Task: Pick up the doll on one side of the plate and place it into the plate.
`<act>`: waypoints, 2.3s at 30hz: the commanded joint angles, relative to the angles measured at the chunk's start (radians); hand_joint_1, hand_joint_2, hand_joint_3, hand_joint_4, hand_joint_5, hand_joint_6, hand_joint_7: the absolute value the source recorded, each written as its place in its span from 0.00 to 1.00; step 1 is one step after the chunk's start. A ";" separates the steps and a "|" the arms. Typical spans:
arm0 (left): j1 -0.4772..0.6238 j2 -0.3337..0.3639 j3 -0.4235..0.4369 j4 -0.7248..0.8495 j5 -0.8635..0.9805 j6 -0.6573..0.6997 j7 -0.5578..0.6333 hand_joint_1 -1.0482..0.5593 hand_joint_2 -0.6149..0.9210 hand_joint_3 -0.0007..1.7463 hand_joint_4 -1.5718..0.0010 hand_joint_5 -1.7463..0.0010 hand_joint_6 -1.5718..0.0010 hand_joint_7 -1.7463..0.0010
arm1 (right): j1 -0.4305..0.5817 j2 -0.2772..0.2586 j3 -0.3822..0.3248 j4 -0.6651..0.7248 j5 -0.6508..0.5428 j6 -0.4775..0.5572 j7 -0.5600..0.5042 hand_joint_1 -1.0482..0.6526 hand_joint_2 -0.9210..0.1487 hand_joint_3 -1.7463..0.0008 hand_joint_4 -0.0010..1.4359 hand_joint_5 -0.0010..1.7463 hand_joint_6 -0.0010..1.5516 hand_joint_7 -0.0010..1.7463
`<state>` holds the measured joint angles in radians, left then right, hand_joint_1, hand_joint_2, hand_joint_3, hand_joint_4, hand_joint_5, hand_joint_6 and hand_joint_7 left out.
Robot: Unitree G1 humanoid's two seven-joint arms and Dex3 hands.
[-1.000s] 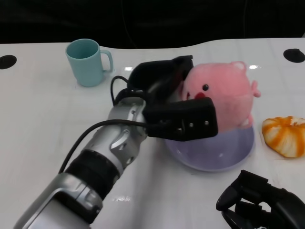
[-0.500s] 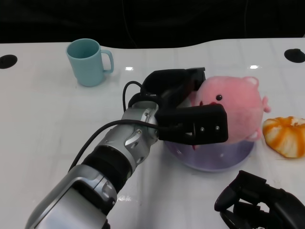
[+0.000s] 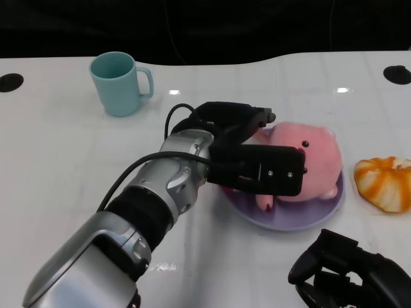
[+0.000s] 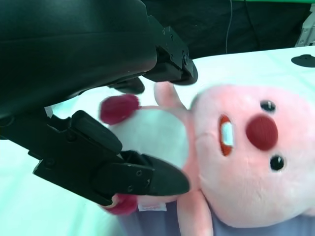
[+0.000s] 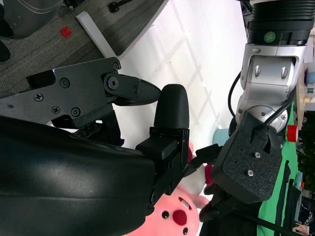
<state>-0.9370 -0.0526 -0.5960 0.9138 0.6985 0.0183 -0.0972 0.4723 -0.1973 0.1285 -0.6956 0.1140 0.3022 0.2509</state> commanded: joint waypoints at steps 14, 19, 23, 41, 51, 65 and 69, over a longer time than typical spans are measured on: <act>0.111 0.149 0.019 -0.258 -0.016 -0.035 -0.058 0.00 1.00 0.40 1.00 1.00 1.00 1.00 | -0.006 -0.011 -0.013 0.009 0.005 -0.007 0.005 0.42 0.00 0.73 0.48 1.00 0.33 0.93; 0.196 0.226 0.067 -0.420 -0.059 -0.076 -0.090 0.00 1.00 0.39 1.00 1.00 1.00 1.00 | -0.006 -0.010 -0.015 0.014 0.009 -0.013 0.008 0.42 0.00 0.73 0.48 1.00 0.33 0.94; 0.263 0.279 0.116 -0.542 -0.111 -0.098 -0.133 0.01 1.00 0.36 0.99 0.99 1.00 1.00 | -0.006 -0.009 -0.017 0.009 0.012 -0.003 0.006 0.42 0.00 0.73 0.48 1.00 0.33 0.94; 0.645 0.245 0.404 -0.803 -0.495 -0.346 -0.055 0.52 0.99 0.01 0.80 0.46 0.56 0.82 | -0.003 -0.016 -0.022 0.012 0.016 -0.003 0.019 0.42 0.00 0.73 0.47 1.00 0.33 0.93; 0.896 0.165 0.479 -1.057 -0.750 -0.179 -0.083 0.64 0.63 0.85 0.39 0.20 0.39 0.35 | 0.011 -0.019 -0.009 -0.005 0.010 -0.011 0.022 0.43 0.00 0.72 0.48 1.00 0.33 0.93; 1.198 0.125 0.501 -1.425 -0.851 0.269 -0.044 0.63 0.65 0.90 0.40 0.00 0.50 0.02 | 0.027 -0.011 0.008 -0.036 0.008 0.009 0.005 0.44 0.00 0.72 0.48 1.00 0.32 0.94; 1.237 0.132 0.498 -1.458 -0.865 0.321 -0.050 0.63 0.65 0.87 0.41 0.00 0.51 0.01 | 0.020 -0.015 0.007 -0.035 -0.004 0.004 0.000 0.44 0.00 0.72 0.48 1.00 0.32 0.95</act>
<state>0.2882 0.0681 -0.1027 -0.5192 -0.1540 0.3200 -0.1457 0.4946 -0.2027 0.1405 -0.7230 0.1129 0.3056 0.2573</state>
